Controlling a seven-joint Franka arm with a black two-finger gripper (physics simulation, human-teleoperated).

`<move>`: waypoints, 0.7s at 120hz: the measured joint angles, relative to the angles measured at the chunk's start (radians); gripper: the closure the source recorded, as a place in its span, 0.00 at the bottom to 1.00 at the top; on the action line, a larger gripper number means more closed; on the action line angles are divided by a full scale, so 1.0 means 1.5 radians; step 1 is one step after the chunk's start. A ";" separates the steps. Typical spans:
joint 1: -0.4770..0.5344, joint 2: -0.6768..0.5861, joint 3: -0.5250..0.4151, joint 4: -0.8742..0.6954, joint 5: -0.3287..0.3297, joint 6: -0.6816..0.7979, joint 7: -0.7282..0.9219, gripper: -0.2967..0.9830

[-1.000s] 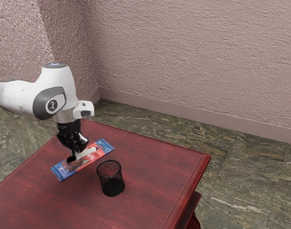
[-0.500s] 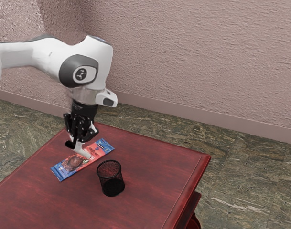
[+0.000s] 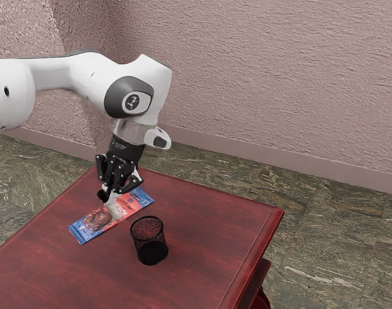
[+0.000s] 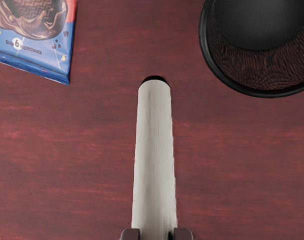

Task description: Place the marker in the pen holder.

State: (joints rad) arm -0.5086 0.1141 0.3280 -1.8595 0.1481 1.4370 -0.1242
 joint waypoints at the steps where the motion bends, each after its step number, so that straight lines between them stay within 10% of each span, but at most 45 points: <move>1: 0.001 0.002 0.000 0.002 0.000 0.000 0.000 0.80; 84: -0.006 0.056 -0.038 0.054 -0.019 -0.001 -0.015 0.80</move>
State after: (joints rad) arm -0.5170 0.1983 0.2712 -1.7787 0.1197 1.4348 -0.1472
